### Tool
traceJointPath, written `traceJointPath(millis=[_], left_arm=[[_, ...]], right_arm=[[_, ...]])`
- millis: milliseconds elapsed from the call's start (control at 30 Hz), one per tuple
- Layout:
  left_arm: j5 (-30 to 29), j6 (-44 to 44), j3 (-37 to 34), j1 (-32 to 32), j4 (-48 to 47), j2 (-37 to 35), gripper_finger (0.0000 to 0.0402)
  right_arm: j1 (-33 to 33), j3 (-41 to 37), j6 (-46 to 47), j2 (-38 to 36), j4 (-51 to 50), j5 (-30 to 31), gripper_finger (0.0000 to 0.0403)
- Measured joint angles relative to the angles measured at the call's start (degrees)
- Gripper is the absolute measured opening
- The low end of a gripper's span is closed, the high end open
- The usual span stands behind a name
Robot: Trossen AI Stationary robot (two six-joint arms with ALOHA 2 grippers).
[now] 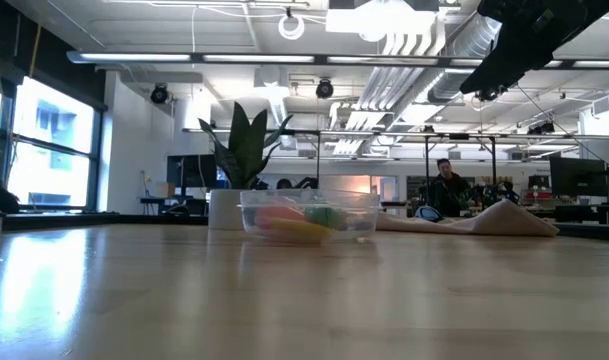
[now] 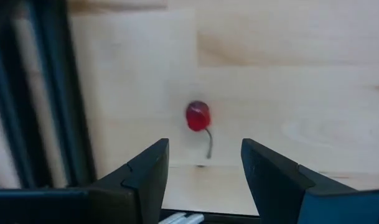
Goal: Pick and placing Produce into tupperware
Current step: Put the red cherry into the transparent bin
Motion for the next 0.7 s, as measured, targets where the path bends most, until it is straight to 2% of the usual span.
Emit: traceJointPath(millis=[200, 700], left_arm=[[0.4, -0.3, -3.9, 0.0, 6.6, 0.1, 0.0191], [4.0, -0.5, -10.1, 0.3, 13.8, 0.1, 0.0191]], right_arm=[[0.0, 0.0, 0.0, 0.0, 0.1, 0.0, 0.0000], [0.0, 0.0, 0.0, 0.0, 0.0, 0.0, 0.0000]])
